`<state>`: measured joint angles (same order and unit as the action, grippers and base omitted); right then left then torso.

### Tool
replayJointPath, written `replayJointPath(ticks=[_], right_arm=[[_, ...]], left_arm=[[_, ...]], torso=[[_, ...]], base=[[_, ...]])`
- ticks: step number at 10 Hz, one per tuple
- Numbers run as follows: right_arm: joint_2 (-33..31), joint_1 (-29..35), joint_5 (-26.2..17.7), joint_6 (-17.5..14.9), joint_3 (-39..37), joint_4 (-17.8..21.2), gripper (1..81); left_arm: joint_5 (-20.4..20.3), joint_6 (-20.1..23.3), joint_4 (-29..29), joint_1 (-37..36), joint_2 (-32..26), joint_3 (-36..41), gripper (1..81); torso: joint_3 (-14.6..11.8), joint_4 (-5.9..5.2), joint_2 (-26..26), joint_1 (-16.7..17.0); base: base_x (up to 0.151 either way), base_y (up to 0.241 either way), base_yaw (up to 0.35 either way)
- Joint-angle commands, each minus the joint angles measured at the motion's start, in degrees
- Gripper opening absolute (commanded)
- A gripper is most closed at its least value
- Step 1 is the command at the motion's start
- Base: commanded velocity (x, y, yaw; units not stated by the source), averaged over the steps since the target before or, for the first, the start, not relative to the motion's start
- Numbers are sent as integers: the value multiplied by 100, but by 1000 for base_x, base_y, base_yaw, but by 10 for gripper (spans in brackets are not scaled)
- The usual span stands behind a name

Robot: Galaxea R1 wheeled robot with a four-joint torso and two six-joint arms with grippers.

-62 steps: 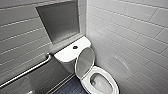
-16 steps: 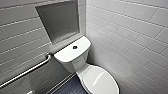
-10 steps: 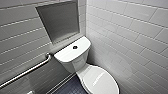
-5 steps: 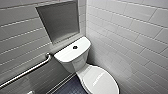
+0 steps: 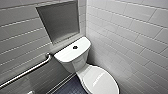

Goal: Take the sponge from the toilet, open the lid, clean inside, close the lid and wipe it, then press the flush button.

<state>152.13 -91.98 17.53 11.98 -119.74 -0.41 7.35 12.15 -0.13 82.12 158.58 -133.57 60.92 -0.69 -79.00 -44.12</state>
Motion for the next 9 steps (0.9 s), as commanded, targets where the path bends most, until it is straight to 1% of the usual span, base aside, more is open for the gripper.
replayJointPath(ticks=[1, 3, 4, 6, 7, 8, 9], right_arm=[[-2190, 245, 417, -12, 2849, -187, 10], [-2753, 280, 751, -3, 3299, -179, 10], [-3035, 367, 839, 41, 3536, -170, 10], [-3562, 824, 796, 50, 4116, -108, 10], [-3782, 1131, 761, 58, 4397, -82, 10], [-3871, 1422, 708, 59, 4556, -47, 10], [-3932, 1668, 647, 59, 4609, 50, 10]], left_arm=[[495, 50, 31, 82, -28, 68, 811], [495, 50, 31, 82, 69, 50, 811], [504, 50, 49, 81, 130, 50, 811], [522, 59, 57, 90, 192, 15, 811], [522, 51, 57, 90, 201, -20, 811], [522, 50, 57, 90, 210, -38, 811], [495, 51, 49, 90, 219, -73, 811]], torso=[[0, 0, 0, 0], [0, 0, 0, 0], [0, 0, 0, 0], [0, 0, 0, 0], [0, 0, -578, -369], [0, 0, -623, -395], [158, 0, -732, -463]], base=[[0, 0, 0], [0, 0, 0], [0, 0, 0], [0, 0, 0], [0, 0, 0], [0, 0, 0], [0, 0, 0]])
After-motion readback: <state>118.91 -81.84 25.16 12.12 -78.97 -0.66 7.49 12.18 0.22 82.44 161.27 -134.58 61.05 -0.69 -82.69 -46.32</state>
